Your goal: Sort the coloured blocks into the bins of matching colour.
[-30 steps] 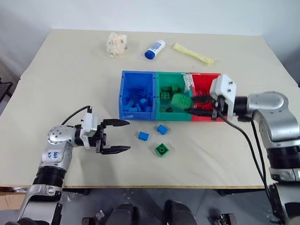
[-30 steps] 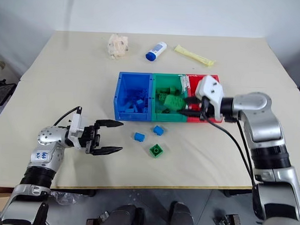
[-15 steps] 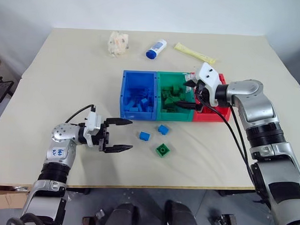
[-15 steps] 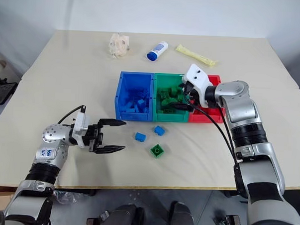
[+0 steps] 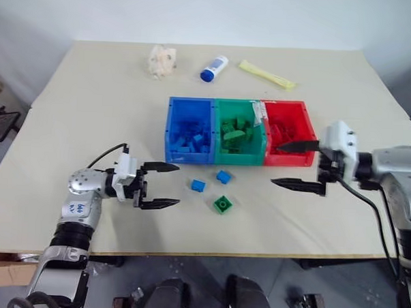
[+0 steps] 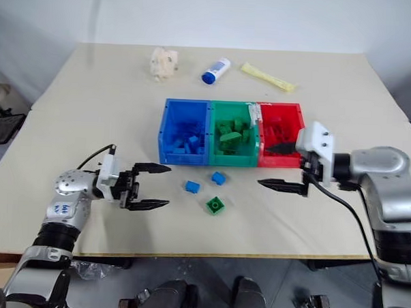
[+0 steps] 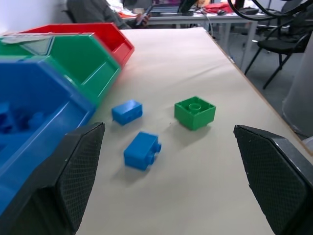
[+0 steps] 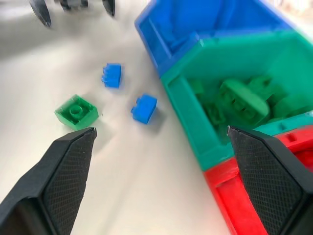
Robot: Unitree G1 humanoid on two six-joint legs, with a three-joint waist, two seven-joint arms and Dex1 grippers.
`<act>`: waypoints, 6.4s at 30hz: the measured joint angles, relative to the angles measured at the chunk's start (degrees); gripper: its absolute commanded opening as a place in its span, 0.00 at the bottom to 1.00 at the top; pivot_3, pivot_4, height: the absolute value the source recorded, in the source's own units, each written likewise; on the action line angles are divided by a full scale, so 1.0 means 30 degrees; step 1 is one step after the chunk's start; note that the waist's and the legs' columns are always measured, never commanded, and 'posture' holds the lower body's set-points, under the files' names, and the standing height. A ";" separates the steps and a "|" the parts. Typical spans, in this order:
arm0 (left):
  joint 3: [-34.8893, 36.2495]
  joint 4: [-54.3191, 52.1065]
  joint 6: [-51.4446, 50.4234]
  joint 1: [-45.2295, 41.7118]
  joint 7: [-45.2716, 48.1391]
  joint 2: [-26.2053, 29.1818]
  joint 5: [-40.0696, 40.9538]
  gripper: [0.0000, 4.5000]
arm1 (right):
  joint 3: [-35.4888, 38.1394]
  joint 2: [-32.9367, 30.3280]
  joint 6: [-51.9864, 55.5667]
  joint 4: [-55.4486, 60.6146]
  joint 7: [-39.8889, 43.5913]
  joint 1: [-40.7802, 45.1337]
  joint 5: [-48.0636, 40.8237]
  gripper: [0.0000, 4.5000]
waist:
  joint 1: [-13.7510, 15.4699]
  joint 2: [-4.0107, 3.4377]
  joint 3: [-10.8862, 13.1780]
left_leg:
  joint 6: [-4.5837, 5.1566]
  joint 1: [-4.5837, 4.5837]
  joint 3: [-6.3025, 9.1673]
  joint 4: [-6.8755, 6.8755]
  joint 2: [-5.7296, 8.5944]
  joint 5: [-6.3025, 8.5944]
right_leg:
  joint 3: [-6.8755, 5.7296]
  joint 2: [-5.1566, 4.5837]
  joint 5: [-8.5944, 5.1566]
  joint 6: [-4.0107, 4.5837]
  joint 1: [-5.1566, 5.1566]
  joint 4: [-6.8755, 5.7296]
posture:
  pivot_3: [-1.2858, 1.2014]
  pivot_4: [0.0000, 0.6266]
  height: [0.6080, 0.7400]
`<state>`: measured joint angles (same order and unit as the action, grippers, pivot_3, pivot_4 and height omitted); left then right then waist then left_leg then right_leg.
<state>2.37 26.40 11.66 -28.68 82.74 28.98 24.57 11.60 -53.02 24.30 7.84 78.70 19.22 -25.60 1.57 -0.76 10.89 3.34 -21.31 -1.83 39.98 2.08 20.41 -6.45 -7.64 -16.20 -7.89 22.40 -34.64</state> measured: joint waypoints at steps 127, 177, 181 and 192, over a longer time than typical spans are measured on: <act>0.5427 -1.3571 -0.6925 1.2083 -0.8466 0.3119 0.0742 1.00 | -0.0723 0.0839 -0.2785 -0.5980 0.2413 0.1385 -0.1773 0.99 | -0.0498 -0.0005 0.0014 | 0.0017 0.0002 -0.0024 -0.0056 0.0029 0.0021 | 0.0117 -0.0222 0.0000 0.0005 0.0002 0.0189 | 0.52 0.24 1.00; -0.5293 -0.8663 -0.9099 0.2187 -1.3710 -0.2017 -0.5645 0.36 | 0.0034 0.1406 -0.2265 -0.1904 0.0155 -0.1232 -0.3058 1.00 | 0.0036 -0.0027 0.0008 | 0.0021 0.0006 -0.0061 0.0009 0.0041 0.0015 | 0.0097 -0.0058 0.0007 -0.0007 -0.0007 0.0066 | 0.52 0.24 1.00; -0.5272 -0.8660 -0.9036 0.2175 -1.3337 -0.2013 -0.5582 0.36 | 0.0048 0.1406 -0.2281 -0.1904 0.0103 -0.1273 -0.3058 1.00 | 0.0032 -0.0027 0.0008 | 0.0021 0.0006 -0.0059 0.0010 0.0040 0.0015 | 0.0098 -0.0058 0.0007 -0.0007 -0.0007 0.0065 | 0.52 0.24 1.00; -0.2511 -0.8784 -1.0329 -0.1921 -1.4662 -0.2081 -0.4967 0.36 | 0.1073 0.1880 -0.2249 -0.1865 -0.0635 -0.0679 -0.4123 1.00 | 0.0064 -0.0012 0.0016 | 0.0030 -0.0003 -0.0052 0.0026 0.0044 0.0010 | 0.0076 -0.0054 0.0009 -0.0011 -0.0006 0.0051 | 0.52 0.24 1.00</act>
<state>-5.17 0.04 -19.33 -34.44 38.75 22.73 9.67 14.83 -47.38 17.56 2.24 76.79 17.19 -37.96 1.76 -0.80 10.94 3.43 -21.31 -1.99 40.06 2.22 20.44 -6.23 -7.81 -16.17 -7.93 22.38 -34.49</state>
